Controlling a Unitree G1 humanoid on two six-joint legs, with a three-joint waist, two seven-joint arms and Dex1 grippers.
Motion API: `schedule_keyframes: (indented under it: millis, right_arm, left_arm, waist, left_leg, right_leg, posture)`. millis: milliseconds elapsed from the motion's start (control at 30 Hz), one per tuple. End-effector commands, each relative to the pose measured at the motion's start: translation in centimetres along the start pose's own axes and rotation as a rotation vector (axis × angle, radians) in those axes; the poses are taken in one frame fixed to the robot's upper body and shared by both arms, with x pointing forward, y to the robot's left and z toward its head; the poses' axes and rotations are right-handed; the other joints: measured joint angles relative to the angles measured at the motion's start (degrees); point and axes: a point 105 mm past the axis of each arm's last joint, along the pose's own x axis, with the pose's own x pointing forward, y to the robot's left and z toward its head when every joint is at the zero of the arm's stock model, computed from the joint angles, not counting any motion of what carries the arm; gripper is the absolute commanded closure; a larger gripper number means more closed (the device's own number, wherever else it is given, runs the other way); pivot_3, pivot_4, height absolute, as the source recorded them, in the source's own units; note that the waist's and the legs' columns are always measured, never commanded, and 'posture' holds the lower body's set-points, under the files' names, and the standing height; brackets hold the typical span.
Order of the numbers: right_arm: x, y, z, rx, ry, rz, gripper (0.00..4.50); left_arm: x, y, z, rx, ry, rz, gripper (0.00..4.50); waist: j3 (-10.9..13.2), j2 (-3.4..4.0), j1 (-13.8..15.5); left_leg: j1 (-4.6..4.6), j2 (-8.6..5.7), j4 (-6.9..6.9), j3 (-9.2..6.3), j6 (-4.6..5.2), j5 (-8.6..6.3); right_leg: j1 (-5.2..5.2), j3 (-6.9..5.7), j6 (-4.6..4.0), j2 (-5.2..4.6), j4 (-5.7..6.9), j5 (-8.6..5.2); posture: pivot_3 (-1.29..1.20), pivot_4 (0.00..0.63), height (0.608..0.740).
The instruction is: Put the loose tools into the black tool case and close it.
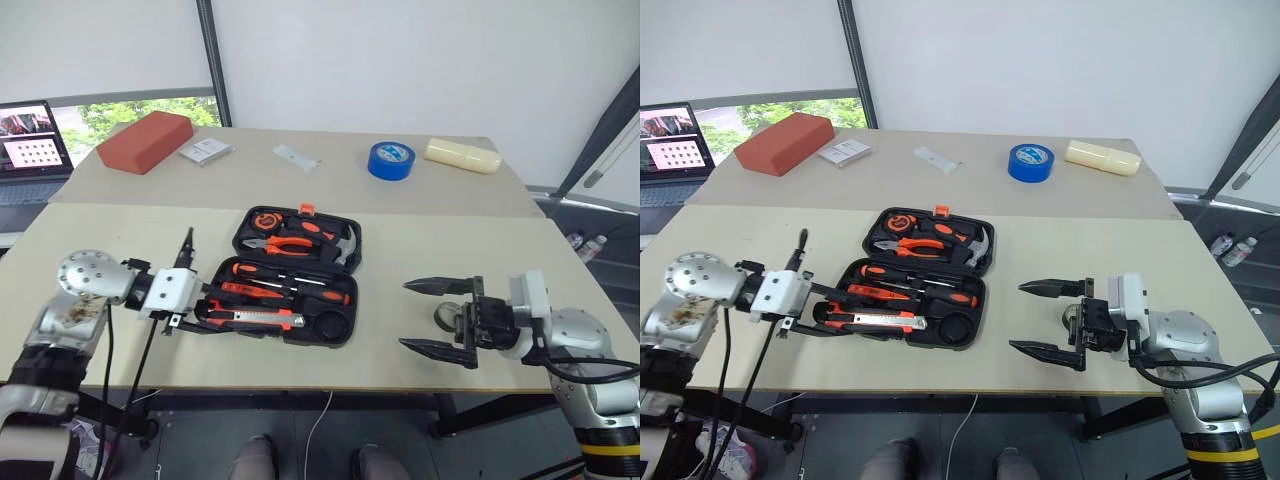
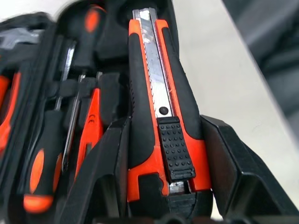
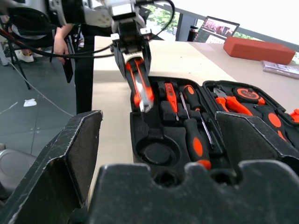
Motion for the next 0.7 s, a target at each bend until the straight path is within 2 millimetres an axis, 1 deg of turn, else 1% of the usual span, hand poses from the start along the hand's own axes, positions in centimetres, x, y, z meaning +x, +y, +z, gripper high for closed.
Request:
schedule_keyframes:
  millis: [33, 267, 333, 433, 500, 533, 567, 633, 667, 700]
  right_arm:
    - [-0.4, 0.2, 1.0, -0.045, -0.003, -0.015, 0.00]
    - [-0.5, 0.9, 0.9, -0.034, 0.000, -0.030, 0.00]
    - [-0.5, 0.9, 0.9, -0.034, 0.001, -0.032, 0.00]
    - [-0.6, 0.9, 0.9, -0.033, 0.002, -0.038, 0.00]
    - [-0.6, 0.8, 0.8, -0.031, 0.003, -0.041, 0.00]
    - [-0.6, 0.8, 0.8, -0.029, 0.004, -0.043, 0.00]
    - [-0.6, 0.7, 0.7, -0.028, 0.004, -0.046, 0.00]
    - [-0.7, 0.6, 0.6, -0.026, 0.007, -0.052, 0.00]
    - [-1.0, 0.4, 0.5, -0.020, 0.013, -0.063, 0.00]
    - [-1.2, 0.3, 0.5, -0.017, 0.017, -0.072, 0.00]
  left_arm:
    - [0.3, 1.0, -0.6, 0.060, 0.048, -0.015, 2.72]
    - [1.3, 1.4, -1.2, 0.066, 0.053, -0.022, 2.72]
    - [1.1, 1.4, -1.8, 0.047, 0.089, -0.028, 2.72]
    - [0.9, 1.1, -2.0, 0.009, 0.085, -0.046, 2.72]
    - [1.0, 1.1, -1.7, -0.013, 0.057, -0.043, 1.71]
    - [0.9, 1.4, -1.2, -0.010, 0.013, -0.018, 1.57]
    - [0.8, 1.8, -0.7, -0.015, -0.030, 0.012, 1.11]
    - [0.3, 2.6, 0.1, -0.027, -0.100, 0.069, 0.40]
    - [-0.4, 3.2, 0.4, -0.056, -0.138, 0.109, 0.12]
    - [-0.9, 3.4, 0.6, -0.075, -0.165, 0.134, 0.12]
  waist:
    - [0.00, 0.00, -0.04]
    - [0.00, 0.00, -0.34]
    - [0.00, 0.00, -0.34]
    - [0.00, 0.00, -0.40]
    - [0.00, 0.00, -0.43]
    - [0.00, 0.00, -0.46]
    - [-0.01, 0.01, -0.51]
    - [0.00, 0.00, -0.49]
    - [0.00, 0.00, -0.45]
    - [0.00, 0.00, -0.42]
  left_leg:
    - [0.00, 0.00, 0.04, -0.02, 0.00, 0.00]
    - [0.01, 0.00, 0.11, -0.04, 0.01, 0.01]
    - [0.01, 0.00, 0.15, -0.04, 0.01, 0.01]
    - [0.02, 0.00, 0.18, -0.05, 0.02, 0.01]
    - [0.04, 0.01, 0.20, -0.05, 0.03, 0.02]
    - [0.04, 0.01, 0.20, -0.06, 0.03, 0.02]
    - [0.04, 0.02, 0.20, -0.06, 0.03, 0.02]
    - [0.04, 0.02, 0.20, -0.06, 0.03, 0.03]
    - [0.04, 0.02, 0.20, -0.06, 0.04, 0.03]
    - [0.04, 0.02, 0.20, -0.06, 0.04, 0.03]
  right_leg:
    - [0.02, -0.01, 0.01, 0.02, 0.02, -0.01]
    - [0.05, 0.01, 0.02, 0.02, 0.06, 0.00]
    - [0.07, 0.01, 0.02, 0.01, 0.07, 0.00]
    - [0.09, 0.01, 0.04, 0.02, 0.08, 0.01]
    - [0.09, 0.02, 0.04, 0.03, 0.12, 0.01]
    - [0.09, 0.02, 0.04, 0.03, 0.14, 0.01]
    - [0.09, 0.02, 0.04, 0.04, 0.14, 0.01]
    - [0.09, 0.03, 0.04, 0.04, 0.14, 0.02]
    - [0.09, 0.03, 0.03, 0.04, 0.14, 0.02]
    - [0.09, 0.03, 0.04, 0.04, 0.14, 0.01]
  posture:
    - [0.00, 0.150, 0.740]
    - [0.00, 0.150, 0.740]
    - [0.00, 0.150, 0.740]
    - [0.00, 0.150, 0.740]
    - [0.00, 0.150, 0.740]
    - [0.00, 0.150, 0.740]
    - [0.00, 0.150, 0.740]
    - [0.00, 0.150, 0.740]
    - [0.00, 0.150, 0.740]
    - [0.00, 0.150, 0.740]
